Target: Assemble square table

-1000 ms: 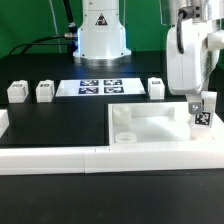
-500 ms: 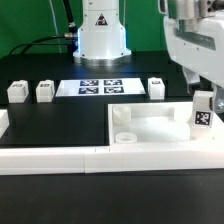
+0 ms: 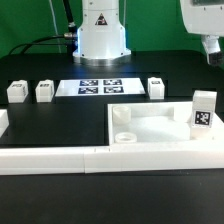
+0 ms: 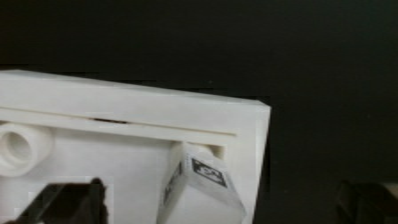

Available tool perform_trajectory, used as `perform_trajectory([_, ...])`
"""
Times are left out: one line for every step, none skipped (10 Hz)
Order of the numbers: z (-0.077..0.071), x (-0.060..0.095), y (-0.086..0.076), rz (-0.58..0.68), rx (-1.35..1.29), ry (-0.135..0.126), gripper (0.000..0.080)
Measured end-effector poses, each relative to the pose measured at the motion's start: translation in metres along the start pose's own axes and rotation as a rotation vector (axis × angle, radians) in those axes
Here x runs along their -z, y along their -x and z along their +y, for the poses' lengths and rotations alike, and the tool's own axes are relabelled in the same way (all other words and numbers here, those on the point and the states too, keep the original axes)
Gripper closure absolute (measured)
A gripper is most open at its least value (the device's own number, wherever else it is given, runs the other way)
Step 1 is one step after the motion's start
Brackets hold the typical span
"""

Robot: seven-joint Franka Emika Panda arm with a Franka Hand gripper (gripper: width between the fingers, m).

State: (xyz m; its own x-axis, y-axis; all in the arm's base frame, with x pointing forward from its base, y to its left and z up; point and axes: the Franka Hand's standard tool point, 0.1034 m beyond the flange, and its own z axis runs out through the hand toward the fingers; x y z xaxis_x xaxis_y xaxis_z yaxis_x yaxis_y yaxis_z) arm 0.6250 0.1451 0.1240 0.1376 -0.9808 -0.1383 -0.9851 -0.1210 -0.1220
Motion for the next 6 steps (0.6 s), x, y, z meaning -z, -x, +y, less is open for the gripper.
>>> perform_trajectory([-0.0001,0.0001,0.0001,0.000,0.000,0.000,0.0151])
perform_trajectory([0.0002,-0.0003,0.0001,0.000,0.000,0.000,0.0151])
perform_trajectory([0.0003,-0.0005,0.0001,0.000,0.000,0.001,0.0151])
perform_trajectory([0.0004,-0.0006,0.0000,0.000,0.000,0.001,0.0151])
perform_trajectory([0.0004,-0.0007,0.0001,0.000,0.001,0.001,0.0151])
perform_trajectory([0.0025,0.0004,0.0007,0.004,0.055,-0.013,0.0151])
